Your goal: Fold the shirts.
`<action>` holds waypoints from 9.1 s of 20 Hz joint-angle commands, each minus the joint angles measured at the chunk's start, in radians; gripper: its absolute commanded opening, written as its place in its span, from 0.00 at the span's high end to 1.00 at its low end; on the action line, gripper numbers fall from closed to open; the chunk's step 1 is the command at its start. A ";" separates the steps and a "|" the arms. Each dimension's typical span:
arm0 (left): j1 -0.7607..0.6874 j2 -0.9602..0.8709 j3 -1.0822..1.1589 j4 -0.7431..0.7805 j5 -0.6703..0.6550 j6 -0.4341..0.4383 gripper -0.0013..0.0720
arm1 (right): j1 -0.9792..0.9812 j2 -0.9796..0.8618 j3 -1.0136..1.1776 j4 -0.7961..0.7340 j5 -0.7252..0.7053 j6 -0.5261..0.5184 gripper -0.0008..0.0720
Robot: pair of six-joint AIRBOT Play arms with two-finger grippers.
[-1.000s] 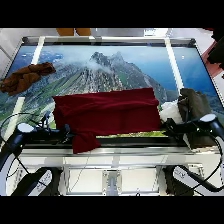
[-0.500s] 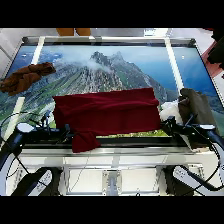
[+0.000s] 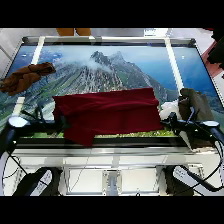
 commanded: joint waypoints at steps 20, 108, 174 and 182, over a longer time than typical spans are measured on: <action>0.000 0.060 0.087 0.084 -0.089 -0.022 0.97 | 0.000 0.032 -0.151 0.001 -0.286 0.196 0.50; -0.562 -0.806 0.778 0.213 0.334 -0.021 0.97 | 0.336 -0.774 0.985 0.087 0.272 -0.041 0.94; -0.043 -0.568 1.103 0.601 -0.083 -0.097 0.97 | 0.954 -1.068 1.406 0.283 -0.071 0.199 0.94; -0.043 -0.569 1.103 0.594 -0.078 -0.102 0.97 | 0.481 -0.725 1.420 -0.137 0.187 0.356 0.94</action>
